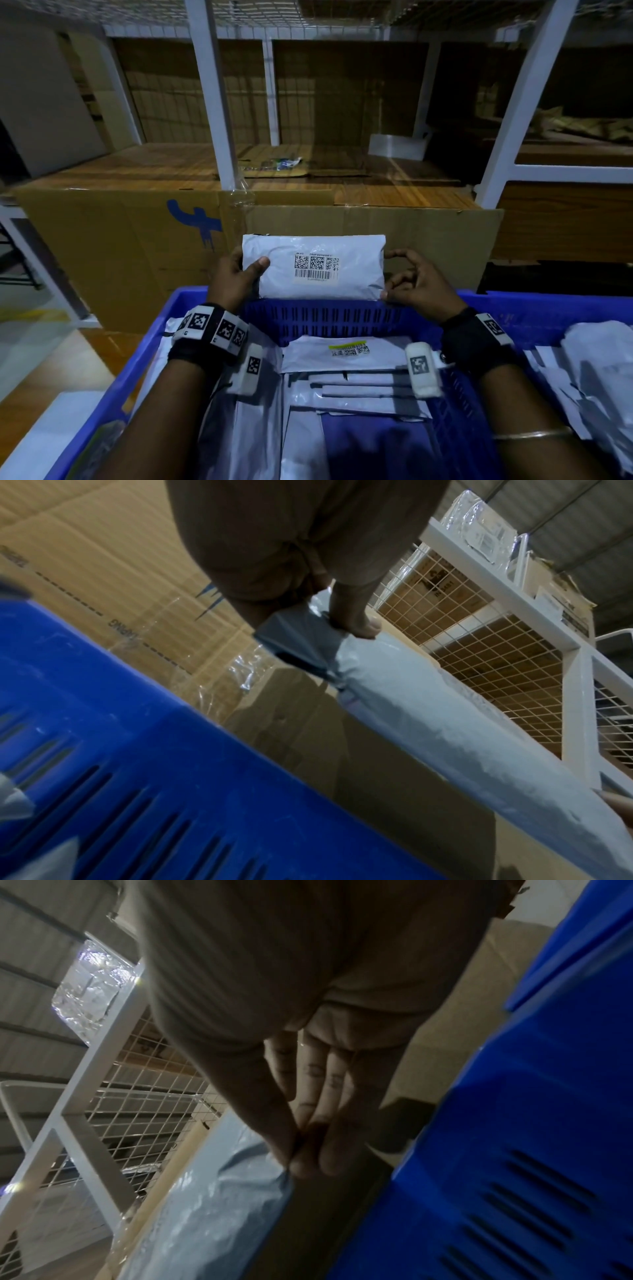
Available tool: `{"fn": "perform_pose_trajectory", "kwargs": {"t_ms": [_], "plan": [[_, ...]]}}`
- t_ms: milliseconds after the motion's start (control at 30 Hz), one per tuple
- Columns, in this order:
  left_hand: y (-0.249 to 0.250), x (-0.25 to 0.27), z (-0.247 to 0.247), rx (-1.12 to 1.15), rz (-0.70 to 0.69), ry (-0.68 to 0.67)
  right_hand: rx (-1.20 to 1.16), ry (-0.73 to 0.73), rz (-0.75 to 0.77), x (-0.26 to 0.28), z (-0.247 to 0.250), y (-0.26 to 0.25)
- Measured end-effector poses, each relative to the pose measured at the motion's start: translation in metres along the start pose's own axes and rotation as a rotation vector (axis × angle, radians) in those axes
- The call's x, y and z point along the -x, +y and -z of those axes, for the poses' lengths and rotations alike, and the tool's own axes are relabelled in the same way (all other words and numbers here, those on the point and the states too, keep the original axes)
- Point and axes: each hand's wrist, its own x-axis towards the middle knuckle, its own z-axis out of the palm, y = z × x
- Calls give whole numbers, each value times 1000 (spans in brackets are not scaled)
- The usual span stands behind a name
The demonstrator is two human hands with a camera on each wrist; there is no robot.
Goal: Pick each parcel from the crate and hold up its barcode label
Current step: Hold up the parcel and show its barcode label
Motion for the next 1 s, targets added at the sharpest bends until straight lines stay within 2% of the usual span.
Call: {"fn": "perform_pose_trajectory", "kwargs": {"t_ms": [100, 300, 733, 1000], "plan": [[-5, -4, 7, -29, -21, 36, 14, 10, -15, -2, 3, 4], [-3, 0, 1, -11, -19, -22, 69, 24, 11, -1, -1, 1], [-7, -2, 0, -10, -1, -39, 204, -21, 41, -2, -2, 7], [-13, -6, 1, -25, 5, -1, 174, -51, -47, -3, -3, 10]]}}
